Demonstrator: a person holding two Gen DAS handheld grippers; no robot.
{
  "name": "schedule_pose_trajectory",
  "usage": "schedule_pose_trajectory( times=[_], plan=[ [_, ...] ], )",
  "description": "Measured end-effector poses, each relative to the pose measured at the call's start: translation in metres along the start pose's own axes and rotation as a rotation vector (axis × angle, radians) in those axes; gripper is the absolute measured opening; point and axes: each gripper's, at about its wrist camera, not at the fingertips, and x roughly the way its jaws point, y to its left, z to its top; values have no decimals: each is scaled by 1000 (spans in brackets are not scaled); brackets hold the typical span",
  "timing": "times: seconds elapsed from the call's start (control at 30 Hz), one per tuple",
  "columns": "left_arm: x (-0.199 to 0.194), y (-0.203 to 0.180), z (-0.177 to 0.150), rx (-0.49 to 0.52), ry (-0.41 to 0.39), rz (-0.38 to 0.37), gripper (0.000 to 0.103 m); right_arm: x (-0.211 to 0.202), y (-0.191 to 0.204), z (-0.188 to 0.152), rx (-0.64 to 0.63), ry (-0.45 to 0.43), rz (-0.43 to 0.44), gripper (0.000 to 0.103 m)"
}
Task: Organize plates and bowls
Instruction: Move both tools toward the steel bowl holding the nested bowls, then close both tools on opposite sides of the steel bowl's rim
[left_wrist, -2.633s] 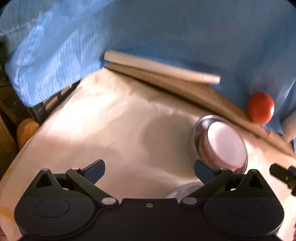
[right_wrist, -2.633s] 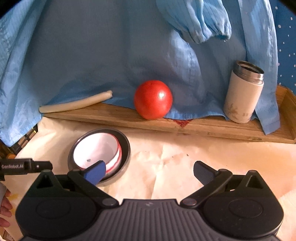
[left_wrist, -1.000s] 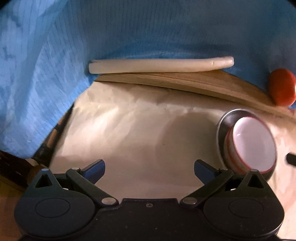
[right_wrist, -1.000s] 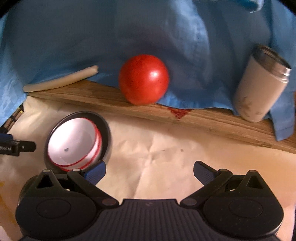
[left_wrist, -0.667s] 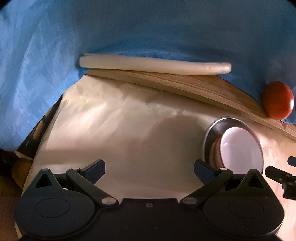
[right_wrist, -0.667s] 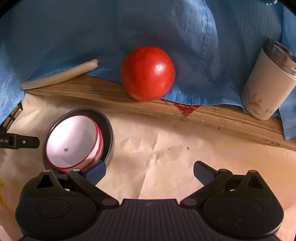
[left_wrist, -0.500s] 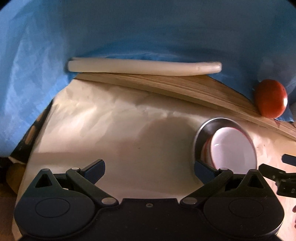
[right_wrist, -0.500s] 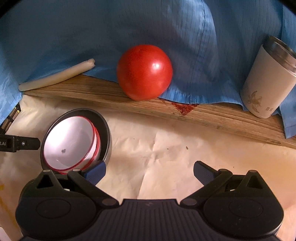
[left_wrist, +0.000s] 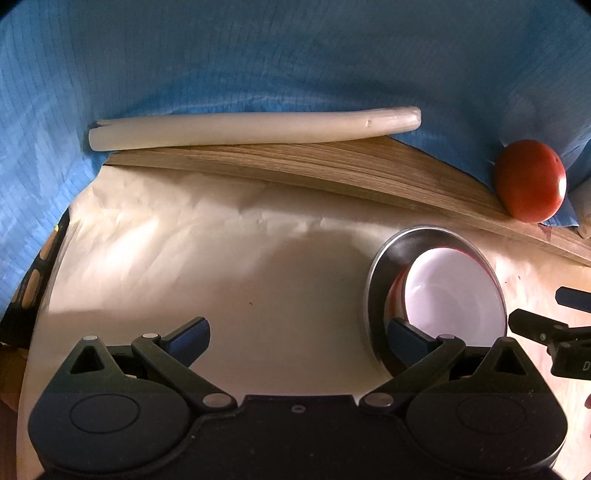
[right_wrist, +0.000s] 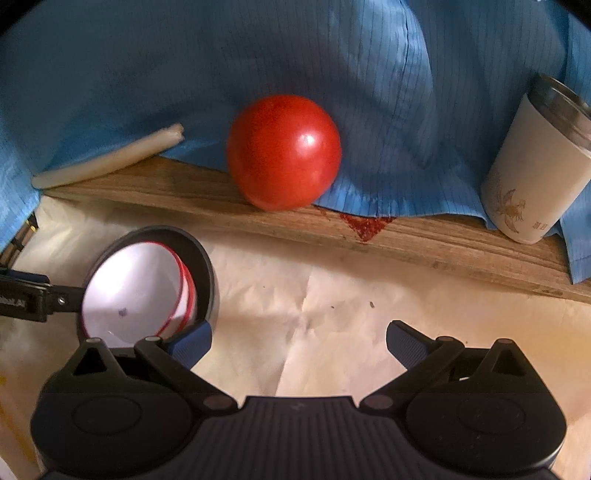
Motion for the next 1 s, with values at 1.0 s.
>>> schedule_pose_trajectory(
  times=[1.0],
  plan=[
    [19, 7, -3, -53, 22, -77, 76, 26, 4, 4, 50, 46, 115, 74]
  ],
)
